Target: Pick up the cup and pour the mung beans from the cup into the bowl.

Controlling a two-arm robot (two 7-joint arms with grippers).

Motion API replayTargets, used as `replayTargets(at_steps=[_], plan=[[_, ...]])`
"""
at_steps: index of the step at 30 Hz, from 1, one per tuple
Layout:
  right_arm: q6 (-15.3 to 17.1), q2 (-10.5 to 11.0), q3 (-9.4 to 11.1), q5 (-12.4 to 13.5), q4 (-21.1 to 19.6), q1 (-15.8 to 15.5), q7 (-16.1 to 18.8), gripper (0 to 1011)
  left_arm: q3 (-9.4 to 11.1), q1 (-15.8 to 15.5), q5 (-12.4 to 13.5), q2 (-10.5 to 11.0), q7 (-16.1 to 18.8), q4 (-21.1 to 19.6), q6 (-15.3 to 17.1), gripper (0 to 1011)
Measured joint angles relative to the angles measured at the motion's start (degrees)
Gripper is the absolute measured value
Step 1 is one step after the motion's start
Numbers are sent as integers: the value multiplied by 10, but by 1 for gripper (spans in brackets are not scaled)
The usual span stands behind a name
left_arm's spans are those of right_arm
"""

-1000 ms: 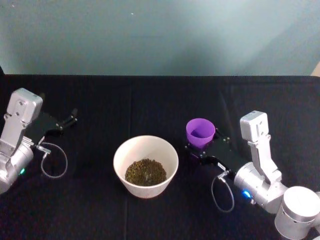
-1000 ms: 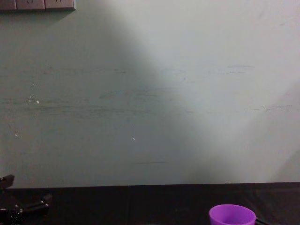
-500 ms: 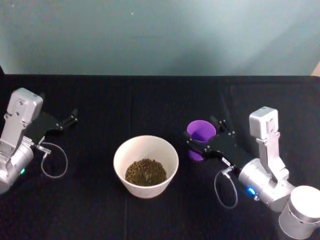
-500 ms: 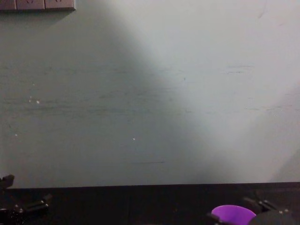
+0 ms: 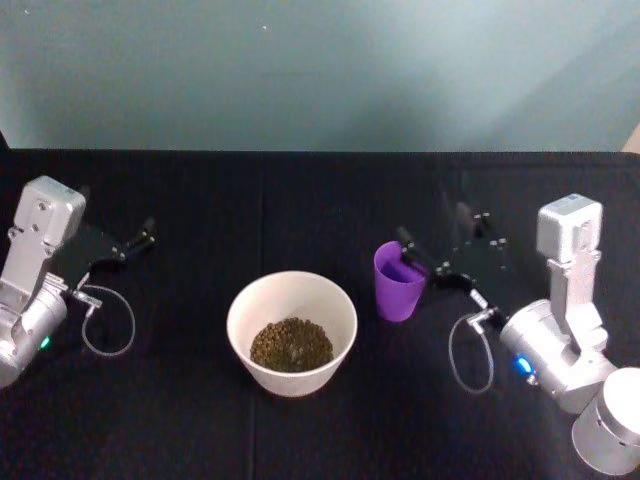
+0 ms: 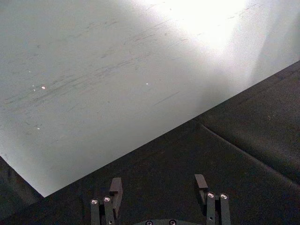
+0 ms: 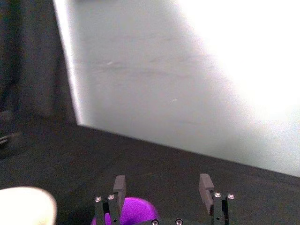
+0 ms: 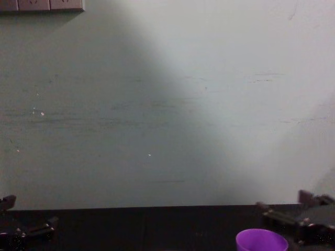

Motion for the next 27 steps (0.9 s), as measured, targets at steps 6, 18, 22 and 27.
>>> replayTargets(at_steps=[6, 18, 22, 27], plan=[[-9, -21, 38, -15, -13, -20, -57, 1003, 0, 0, 0, 0, 0, 0, 0, 1000], [47, -42, 63, -53, 15, -19, -104, 1003, 0, 0, 0, 0, 0, 0, 0, 1000], [52, -43, 63, -61, 22, -17, -104, 1003, 0, 0, 0, 0, 0, 0, 0, 1000], [52, -42, 63, -60, 21, -17, -103, 1003, 0, 0, 0, 0, 0, 0, 0, 1000]])
